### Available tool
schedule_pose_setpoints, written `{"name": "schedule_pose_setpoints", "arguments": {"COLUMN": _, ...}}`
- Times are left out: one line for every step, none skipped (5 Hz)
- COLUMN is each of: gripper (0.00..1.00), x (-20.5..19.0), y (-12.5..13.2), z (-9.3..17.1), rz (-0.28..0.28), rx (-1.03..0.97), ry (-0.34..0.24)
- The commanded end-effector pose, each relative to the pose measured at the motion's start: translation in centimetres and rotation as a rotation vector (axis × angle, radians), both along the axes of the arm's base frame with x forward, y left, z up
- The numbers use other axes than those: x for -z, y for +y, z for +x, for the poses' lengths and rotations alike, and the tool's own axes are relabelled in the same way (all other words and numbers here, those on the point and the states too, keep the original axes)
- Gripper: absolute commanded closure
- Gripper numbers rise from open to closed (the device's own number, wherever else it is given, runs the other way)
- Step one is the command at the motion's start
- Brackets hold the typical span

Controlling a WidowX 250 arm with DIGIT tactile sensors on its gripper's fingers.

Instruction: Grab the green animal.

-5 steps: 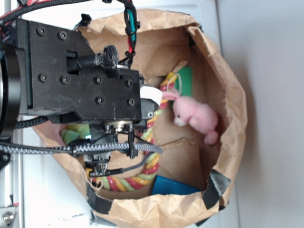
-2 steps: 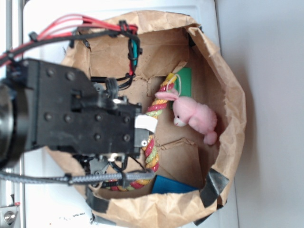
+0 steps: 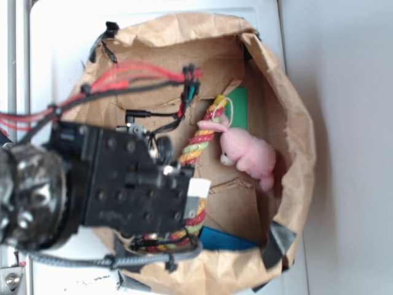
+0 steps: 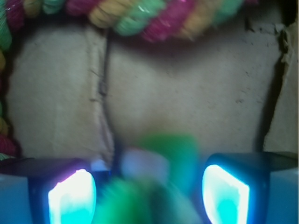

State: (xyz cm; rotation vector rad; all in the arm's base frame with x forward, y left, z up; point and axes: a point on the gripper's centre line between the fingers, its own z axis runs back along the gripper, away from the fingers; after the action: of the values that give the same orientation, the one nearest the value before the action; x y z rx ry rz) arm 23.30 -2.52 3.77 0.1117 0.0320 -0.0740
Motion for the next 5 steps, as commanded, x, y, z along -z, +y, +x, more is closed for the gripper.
{"name": "schedule_pose_setpoints", "arguments": {"gripper": 0.0, "x": -0.5, "y": -0.7, "z": 0.1, "rz": -0.005, "rx": -0.007, "ry": -0.015}}
{"name": "schedule_pose_setpoints", "arguments": {"gripper": 1.0, "x": -0.6, "y": -0.8, "z": 0.1, "rz": -0.009, "rx": -0.025, "ry": -0.046}}
{"name": "schedule_pose_setpoints", "arguments": {"gripper": 1.0, "x": -0.7, "y": -0.8, "z": 0.3, "rz": -0.024, "rx": -0.046, "ry": -0.066}}
{"name": "schedule_pose_setpoints", "arguments": {"gripper": 1.0, "x": -3.2, "y": 1.6, "z": 2.2, "rz": -0.052, "rx": -0.082, "ry": -0.096}}
{"name": "schedule_pose_setpoints", "arguments": {"gripper": 1.0, "x": -5.1, "y": 2.3, "z": 2.4, "rz": -0.086, "rx": -0.103, "ry": -0.136}}
